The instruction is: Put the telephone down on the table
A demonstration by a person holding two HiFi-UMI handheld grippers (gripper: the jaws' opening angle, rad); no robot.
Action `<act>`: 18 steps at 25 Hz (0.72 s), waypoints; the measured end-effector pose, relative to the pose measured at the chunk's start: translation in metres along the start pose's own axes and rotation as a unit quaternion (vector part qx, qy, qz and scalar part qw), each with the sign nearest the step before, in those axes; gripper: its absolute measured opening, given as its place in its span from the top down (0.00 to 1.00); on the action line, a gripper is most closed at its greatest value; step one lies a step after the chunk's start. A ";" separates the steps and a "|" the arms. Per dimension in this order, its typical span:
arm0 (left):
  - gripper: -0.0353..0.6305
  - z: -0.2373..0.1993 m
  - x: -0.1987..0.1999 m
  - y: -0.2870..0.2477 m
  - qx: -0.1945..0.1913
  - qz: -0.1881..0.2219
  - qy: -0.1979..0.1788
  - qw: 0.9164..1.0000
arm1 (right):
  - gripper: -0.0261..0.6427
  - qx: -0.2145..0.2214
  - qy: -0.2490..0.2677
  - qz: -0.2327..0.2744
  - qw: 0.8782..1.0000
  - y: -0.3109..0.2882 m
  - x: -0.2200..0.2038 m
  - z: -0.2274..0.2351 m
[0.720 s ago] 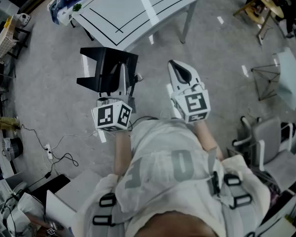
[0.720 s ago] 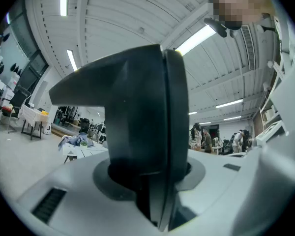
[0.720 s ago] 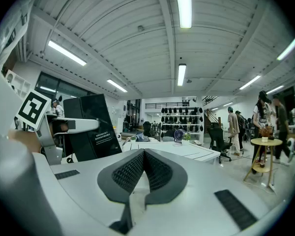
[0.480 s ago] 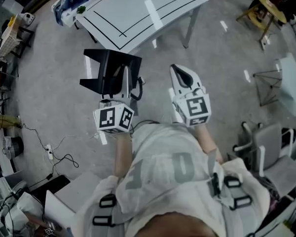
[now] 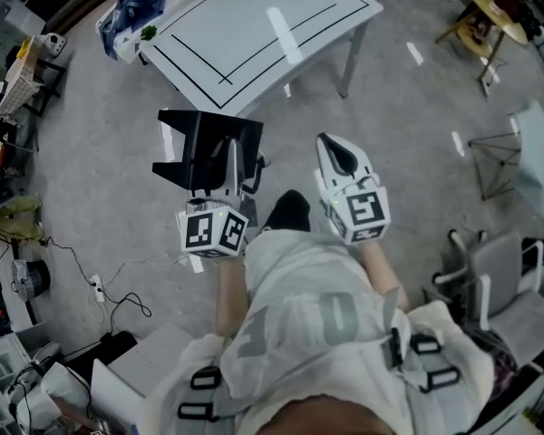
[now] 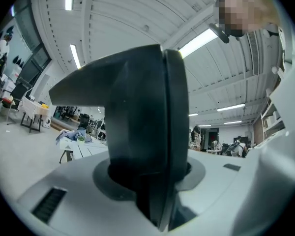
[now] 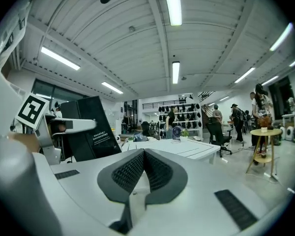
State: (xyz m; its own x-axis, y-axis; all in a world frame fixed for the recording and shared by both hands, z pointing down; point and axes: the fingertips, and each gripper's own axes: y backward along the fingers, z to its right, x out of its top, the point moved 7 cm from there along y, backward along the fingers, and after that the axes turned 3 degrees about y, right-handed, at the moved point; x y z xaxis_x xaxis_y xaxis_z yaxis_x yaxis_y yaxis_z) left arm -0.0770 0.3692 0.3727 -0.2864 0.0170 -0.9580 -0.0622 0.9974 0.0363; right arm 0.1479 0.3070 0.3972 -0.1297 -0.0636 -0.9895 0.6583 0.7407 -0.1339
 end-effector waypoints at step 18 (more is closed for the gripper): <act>0.71 -0.053 0.001 -0.158 -0.014 -0.009 0.046 0.999 | 0.95 0.004 0.007 -0.072 0.997 -0.135 -0.016 0.055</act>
State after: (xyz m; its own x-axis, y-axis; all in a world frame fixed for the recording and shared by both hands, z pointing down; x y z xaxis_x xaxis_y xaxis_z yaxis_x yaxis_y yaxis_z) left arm -0.1184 0.2083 0.3810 -0.3722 -0.0078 -0.9281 -0.0940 0.9951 0.0293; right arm 0.1016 0.1715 0.4278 -0.2338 -0.1597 -0.9591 0.6376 0.7195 -0.2753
